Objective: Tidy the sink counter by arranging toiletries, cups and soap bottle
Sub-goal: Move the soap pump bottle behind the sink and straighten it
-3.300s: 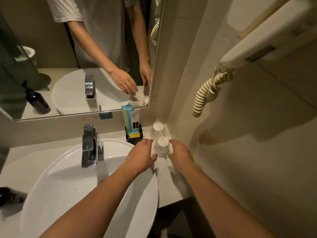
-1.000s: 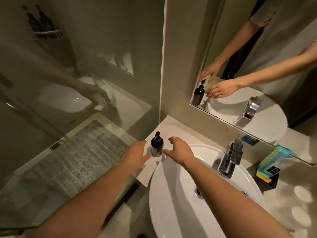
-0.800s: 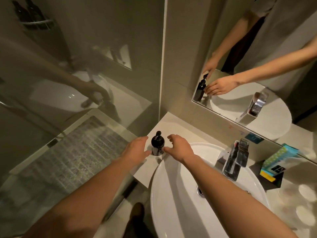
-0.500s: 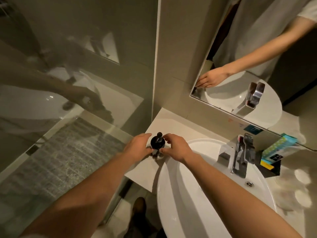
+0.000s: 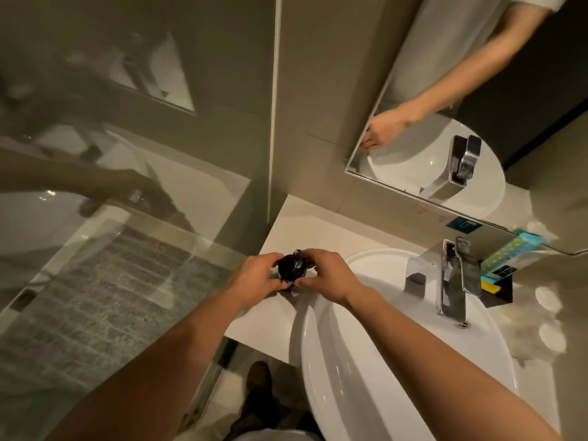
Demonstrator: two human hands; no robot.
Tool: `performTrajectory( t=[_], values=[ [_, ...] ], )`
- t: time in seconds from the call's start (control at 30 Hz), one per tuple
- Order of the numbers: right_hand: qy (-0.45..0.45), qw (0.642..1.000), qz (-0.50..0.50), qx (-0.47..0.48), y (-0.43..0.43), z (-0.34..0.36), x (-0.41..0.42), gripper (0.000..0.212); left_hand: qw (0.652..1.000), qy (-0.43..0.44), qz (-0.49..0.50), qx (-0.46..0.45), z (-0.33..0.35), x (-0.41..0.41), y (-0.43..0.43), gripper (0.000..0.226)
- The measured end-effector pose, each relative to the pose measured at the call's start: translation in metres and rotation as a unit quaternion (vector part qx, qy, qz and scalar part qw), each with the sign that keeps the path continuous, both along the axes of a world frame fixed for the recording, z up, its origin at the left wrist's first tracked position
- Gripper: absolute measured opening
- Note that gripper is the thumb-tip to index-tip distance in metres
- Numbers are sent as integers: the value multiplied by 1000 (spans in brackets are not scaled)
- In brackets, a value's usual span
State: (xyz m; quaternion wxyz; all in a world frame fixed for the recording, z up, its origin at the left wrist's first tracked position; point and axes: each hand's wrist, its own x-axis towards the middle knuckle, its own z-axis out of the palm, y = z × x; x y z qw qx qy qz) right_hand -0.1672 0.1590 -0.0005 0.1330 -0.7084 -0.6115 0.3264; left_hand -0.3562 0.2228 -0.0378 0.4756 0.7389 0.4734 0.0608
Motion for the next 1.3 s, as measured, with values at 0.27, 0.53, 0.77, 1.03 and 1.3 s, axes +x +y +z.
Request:
performTrajectory(
  t=[0.27,0.53,0.77,1.03,1.3],
  values=[
    [17,1000,-19,9,3,20,30,50,997,23,-48,54,20,27,17,53],
    [0,998,-51,22,10,52,88,44,988,20,-107,107,43,91,38,54],
    [-23,996,-90,3,17,63,132,50,983,11,-138,121,50,146,55,56],
    [-47,989,-139,-22,23,65,167,45,981,0,-161,104,43,191,66,54],
    [-61,980,-178,-62,31,57,178,42,980,-5,-176,95,20,215,74,53]
  ],
)
